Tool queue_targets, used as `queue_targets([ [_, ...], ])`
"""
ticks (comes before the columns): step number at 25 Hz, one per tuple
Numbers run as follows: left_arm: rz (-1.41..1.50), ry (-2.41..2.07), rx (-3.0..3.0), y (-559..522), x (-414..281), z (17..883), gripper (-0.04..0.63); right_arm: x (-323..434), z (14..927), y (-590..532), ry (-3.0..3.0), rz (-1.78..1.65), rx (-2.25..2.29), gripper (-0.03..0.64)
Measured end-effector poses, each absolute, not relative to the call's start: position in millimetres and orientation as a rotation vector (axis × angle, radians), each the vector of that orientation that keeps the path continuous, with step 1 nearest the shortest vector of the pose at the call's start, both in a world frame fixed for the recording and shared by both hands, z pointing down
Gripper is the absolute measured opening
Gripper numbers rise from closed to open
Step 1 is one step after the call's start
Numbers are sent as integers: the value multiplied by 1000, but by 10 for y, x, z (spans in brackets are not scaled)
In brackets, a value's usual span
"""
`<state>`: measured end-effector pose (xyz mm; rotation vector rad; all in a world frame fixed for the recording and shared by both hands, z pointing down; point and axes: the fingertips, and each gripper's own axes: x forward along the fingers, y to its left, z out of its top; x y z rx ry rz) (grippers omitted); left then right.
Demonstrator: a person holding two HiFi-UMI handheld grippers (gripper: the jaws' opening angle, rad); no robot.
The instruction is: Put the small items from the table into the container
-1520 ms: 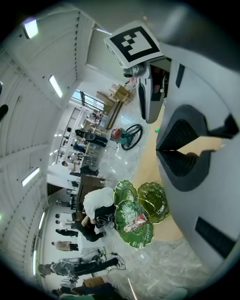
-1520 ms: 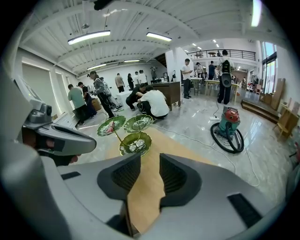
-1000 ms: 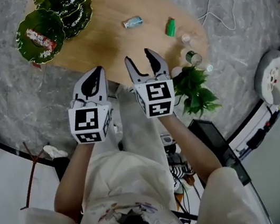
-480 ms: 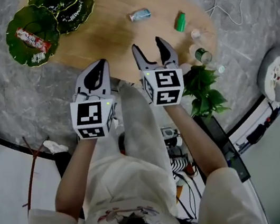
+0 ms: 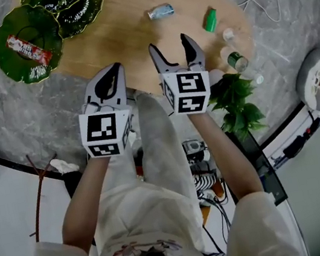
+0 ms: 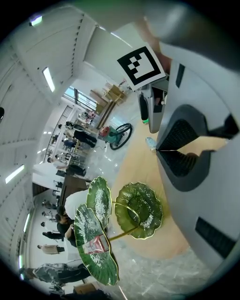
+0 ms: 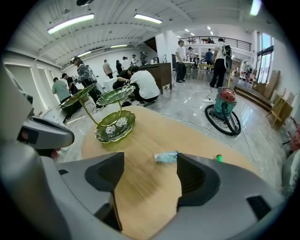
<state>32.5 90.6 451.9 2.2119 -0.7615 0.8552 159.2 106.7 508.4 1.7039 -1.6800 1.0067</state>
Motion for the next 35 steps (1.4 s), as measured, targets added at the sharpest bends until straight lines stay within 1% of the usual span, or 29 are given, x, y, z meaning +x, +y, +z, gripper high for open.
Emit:
queue_targets([
  [22, 900, -718, 2164, 792, 503, 5106, 9, 1824, 5849, 815, -1617, 1010, 1675, 360],
  [29, 896, -722, 2141, 796, 526, 5236, 8, 1788, 6002, 733, -1624, 980, 1656, 400],
  [35, 897, -718, 2131, 795, 562, 5343, 9, 1842, 6133, 673, -1620, 979, 1664, 417],
])
